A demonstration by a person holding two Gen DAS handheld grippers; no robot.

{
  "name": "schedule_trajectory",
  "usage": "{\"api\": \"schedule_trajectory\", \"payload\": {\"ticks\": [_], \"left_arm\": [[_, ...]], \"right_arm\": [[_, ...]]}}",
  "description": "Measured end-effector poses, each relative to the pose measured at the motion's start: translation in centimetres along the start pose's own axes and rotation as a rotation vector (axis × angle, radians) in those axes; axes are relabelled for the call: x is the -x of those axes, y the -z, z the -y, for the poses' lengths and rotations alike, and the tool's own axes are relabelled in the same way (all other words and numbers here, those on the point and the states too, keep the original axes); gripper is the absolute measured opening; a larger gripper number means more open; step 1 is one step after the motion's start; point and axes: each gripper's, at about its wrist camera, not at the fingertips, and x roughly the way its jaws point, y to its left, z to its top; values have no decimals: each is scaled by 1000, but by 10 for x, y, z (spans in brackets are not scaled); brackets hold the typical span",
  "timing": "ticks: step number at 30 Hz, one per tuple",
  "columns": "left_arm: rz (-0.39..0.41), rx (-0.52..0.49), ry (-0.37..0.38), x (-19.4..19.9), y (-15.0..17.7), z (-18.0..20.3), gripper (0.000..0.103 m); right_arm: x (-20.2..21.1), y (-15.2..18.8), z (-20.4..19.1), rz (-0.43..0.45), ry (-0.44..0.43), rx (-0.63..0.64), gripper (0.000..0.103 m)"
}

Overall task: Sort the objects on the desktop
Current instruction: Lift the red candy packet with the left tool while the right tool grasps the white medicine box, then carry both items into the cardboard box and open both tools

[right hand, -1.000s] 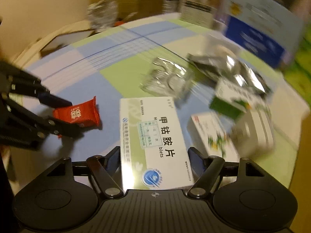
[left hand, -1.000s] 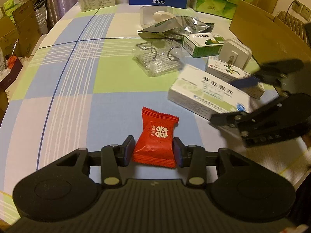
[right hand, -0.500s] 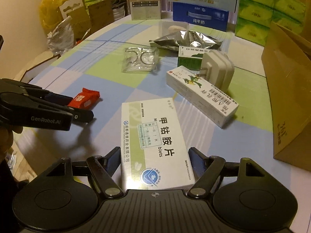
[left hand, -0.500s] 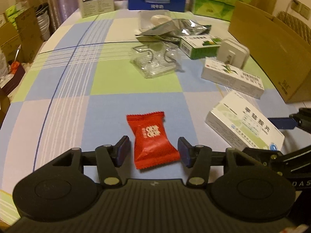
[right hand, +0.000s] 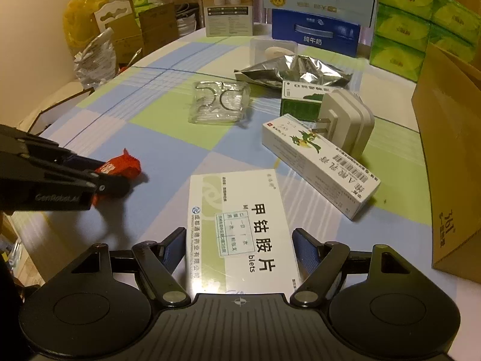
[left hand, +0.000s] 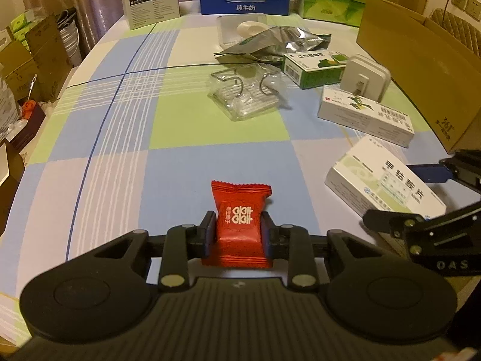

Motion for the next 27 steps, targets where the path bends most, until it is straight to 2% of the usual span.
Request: {"api": "schedule_trajectory", "payload": {"ticks": [3,8,15,18,22,27], "left_arm": [[0,5,6,4,3,4,25],[4,7,23,13,3,13,25],[37,-23,61,33,-6,37,25],[60,-49,88,45,-15,54,25],[96,-93,143,58,-36,85,25],[157,-164,224,69,-73,138,25]], "right_arm": [[0,3,1,-9,1,-12,70],[16,4,4,27,36,-53,69],[56,0,11,93,94,-94,69],[83,-4,18,147,127,-110,69],[128,-13,41,235,202,-132,69],[175,-27,91,309,328,-187,69]]}}
